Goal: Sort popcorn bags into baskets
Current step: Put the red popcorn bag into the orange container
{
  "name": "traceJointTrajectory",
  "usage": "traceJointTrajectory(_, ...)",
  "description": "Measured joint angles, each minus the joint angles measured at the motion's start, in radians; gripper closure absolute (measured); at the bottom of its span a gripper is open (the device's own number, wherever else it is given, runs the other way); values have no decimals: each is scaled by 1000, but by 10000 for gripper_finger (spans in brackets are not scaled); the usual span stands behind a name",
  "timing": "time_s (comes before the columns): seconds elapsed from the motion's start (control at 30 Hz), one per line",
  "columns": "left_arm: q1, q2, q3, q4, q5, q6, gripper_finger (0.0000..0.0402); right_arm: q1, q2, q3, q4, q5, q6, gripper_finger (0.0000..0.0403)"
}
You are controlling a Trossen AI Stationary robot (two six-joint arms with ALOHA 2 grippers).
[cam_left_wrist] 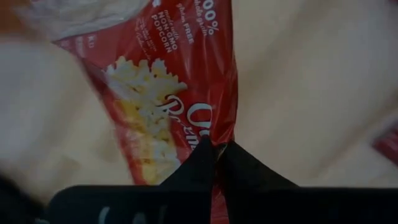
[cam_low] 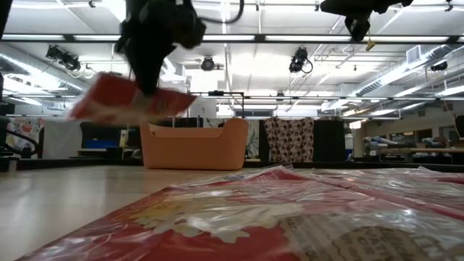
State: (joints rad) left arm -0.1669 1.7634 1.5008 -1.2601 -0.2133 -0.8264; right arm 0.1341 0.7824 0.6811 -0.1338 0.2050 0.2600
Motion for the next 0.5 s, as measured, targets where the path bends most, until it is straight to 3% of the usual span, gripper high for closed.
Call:
traceJointTrajectory(0.1, 63, -45, 52, -15, -121, 174, 383, 0, 0, 0, 0, 0, 2, 386)
traceJointTrajectory(0.27, 181, -68, 69, 40, -299, 628, 377, 0, 0, 0, 12, 0, 2, 386)
traceJointTrajectory(0.33, 238, -66, 56, 84, -296, 797, 372, 0, 0, 0, 16, 0, 7, 386)
traceJointTrajectory(0.5, 383, -58, -38, 228, -180, 1068, 372, 0, 0, 0, 23, 12, 52, 386)
